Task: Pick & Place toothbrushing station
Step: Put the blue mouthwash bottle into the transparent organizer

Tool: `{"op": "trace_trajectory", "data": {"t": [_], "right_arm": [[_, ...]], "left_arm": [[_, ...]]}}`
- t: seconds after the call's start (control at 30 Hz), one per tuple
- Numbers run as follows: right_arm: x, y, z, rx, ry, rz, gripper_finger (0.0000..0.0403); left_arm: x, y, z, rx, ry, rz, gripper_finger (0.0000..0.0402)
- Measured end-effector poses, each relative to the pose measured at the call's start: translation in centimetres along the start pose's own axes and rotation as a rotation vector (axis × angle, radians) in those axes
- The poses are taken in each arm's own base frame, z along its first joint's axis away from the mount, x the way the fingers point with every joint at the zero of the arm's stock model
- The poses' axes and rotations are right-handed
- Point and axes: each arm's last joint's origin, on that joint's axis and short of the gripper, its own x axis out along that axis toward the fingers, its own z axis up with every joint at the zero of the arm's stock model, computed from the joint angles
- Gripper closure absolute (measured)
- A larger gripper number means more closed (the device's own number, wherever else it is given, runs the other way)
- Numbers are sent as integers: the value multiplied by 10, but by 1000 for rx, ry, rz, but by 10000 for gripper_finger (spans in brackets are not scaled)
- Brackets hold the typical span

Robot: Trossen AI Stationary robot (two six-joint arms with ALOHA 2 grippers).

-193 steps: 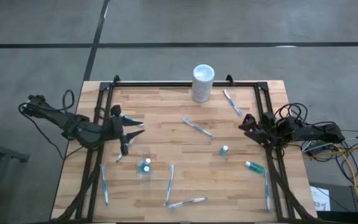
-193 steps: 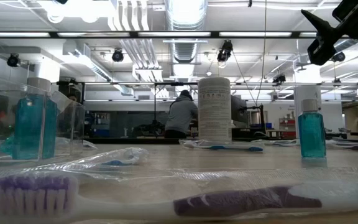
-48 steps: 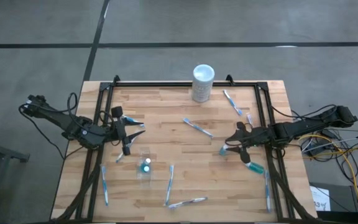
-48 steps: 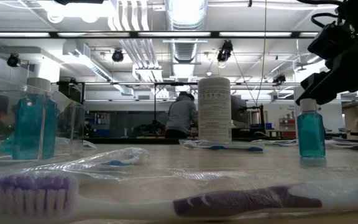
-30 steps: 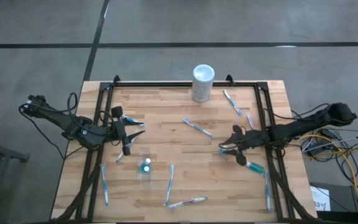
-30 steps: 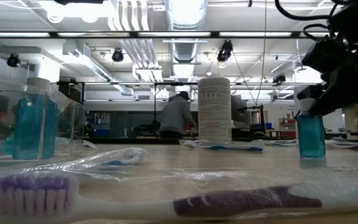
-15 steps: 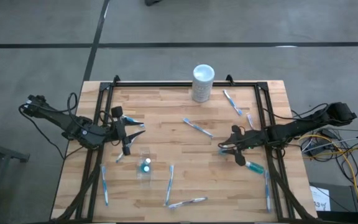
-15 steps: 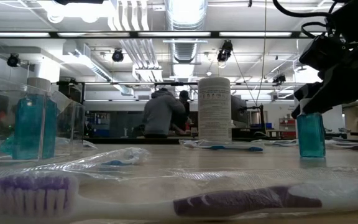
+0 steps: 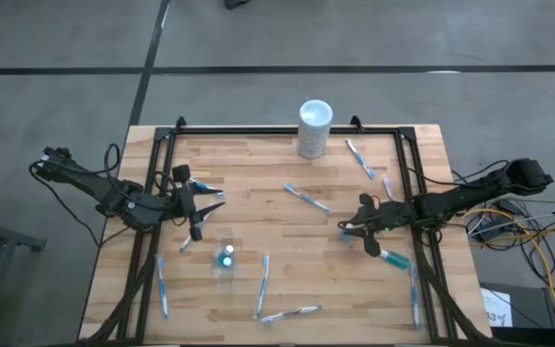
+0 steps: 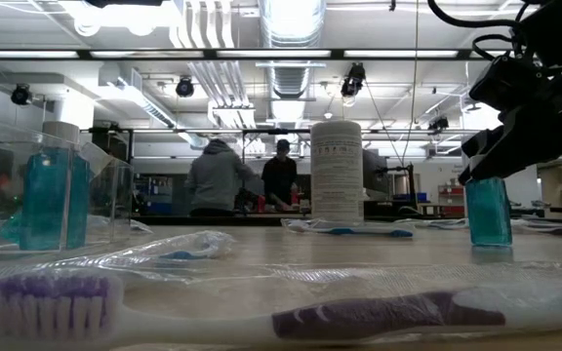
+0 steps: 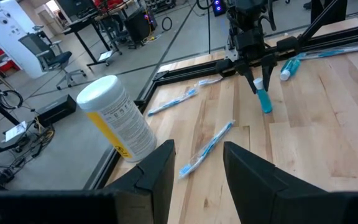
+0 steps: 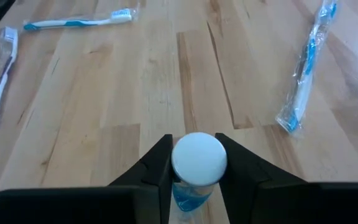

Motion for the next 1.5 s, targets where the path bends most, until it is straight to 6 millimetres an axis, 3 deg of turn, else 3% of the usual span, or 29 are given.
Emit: {"op": "trace_trajectory", "data": {"t": [0.2,0.53,0.67,1.03,1.23,1.5], "right_arm": [[-2,4,14,-15,-43,13,314],[-21,31,107,-206,-288,54,312],[-18,41,137,-216,-315,57,311],[38,67,192,-260,-257,129,310],[69,83,221,-263,-311,172,310],[109,100,243,-281,-291,272,310]], "left_arm": [[0,0,0,0,0,0,259],[0,0,0,0,0,0,259],[0,0,0,0,0,0,259],[0,0,0,0,0,0,259],[0,0,0,0,0,0,259],[0,0,0,2,2,0,259]]}}
